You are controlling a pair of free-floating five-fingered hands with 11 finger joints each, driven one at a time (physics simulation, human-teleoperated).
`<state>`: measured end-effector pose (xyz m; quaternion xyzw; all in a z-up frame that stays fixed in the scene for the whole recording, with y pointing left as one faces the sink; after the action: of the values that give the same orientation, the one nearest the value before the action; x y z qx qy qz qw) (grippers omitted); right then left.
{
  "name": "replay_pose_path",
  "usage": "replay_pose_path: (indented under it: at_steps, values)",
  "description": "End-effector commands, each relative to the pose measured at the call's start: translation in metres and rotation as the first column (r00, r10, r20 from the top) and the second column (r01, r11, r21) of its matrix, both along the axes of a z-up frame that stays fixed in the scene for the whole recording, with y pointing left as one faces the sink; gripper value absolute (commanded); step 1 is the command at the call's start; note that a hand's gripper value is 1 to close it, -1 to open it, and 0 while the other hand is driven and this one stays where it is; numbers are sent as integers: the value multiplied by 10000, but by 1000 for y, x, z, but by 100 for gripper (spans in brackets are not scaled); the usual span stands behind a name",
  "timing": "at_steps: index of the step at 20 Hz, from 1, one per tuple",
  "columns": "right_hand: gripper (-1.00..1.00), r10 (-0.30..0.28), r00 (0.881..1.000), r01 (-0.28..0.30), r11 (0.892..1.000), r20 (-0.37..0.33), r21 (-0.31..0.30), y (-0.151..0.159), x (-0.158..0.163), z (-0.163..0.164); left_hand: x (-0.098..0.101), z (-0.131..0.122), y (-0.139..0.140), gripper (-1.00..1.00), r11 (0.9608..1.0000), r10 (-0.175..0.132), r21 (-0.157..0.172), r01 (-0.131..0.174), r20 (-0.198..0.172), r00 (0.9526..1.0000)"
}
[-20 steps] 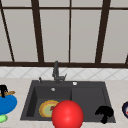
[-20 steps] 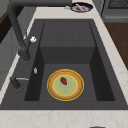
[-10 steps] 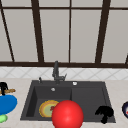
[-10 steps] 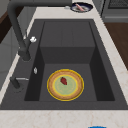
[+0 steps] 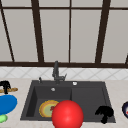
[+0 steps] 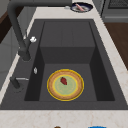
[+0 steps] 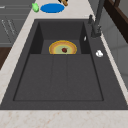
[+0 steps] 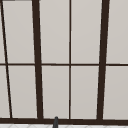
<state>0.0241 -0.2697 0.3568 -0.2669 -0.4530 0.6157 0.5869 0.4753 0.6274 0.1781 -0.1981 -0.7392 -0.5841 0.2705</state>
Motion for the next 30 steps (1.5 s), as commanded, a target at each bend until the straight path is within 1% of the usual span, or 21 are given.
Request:
replay_pose_path:
  at_steps: [1, 4, 8, 9, 10, 12, 13, 18, 23, 27, 30]
  values:
    - [0, 0, 10000, 0, 10000, 0, 0, 0, 0, 0, 0, 5, -18, 100, 9986, -532, 12, 532, 449, 9976]
    - [0, 0, 10000, 0, 10000, 0, 0, 0, 0, 0, -1, 8, -33, 100, 9988, -485, 12, 485, 466, 9977]
    - [0, 0, 10000, 0, 10000, 0, 0, 0, 0, 0, -4, 11, -53, 100, 9988, -480, 23, 479, 351, 9982]
    - [0, 0, 10000, 0, 10000, 0, 0, 0, 0, 0, -5, 12, -59, 100, 9990, -440, 41, 439, 365, 9984]
    - [0, 0, 10000, 0, 10000, 0, 0, 0, 0, 0, -7, 12, -65, 100, 9994, -354, 69, 352, 400, 9986]
    - [0, 0, 10000, 0, 10000, 0, 0, 0, 0, 0, -10, 15, -80, 100, 9996, -216, 195, 210, 315, 9993]
    - [0, 0, 10000, 0, 10000, 0, 0, 0, 0, 0, -12, 16, -87, 100, 9996, -170, 222, 163, 332, 9993]
    - [0, 0, 10000, 0, 10000, 0, 0, 0, 0, 0, -20, 19, -120, 100, 9994, -117, 329, 106, 320, 9994]
    - [0, 0, 10000, 0, 10000, 0, 0, 0, 0, 0, -28, 21, -153, 100, 9988, 10, 489, -14, 97, 10000]
    - [0, 0, 10000, 0, 10000, 0, 0, 0, 0, 0, -38, 23, -179, 100, 9983, 41, 574, -45, 77, 10000]
    - [0, 0, 10000, 0, 10000, 0, 0, 0, 0, 0, -46, 24, -198, 100, 9983, -45, 589, 41, 71, 10000]
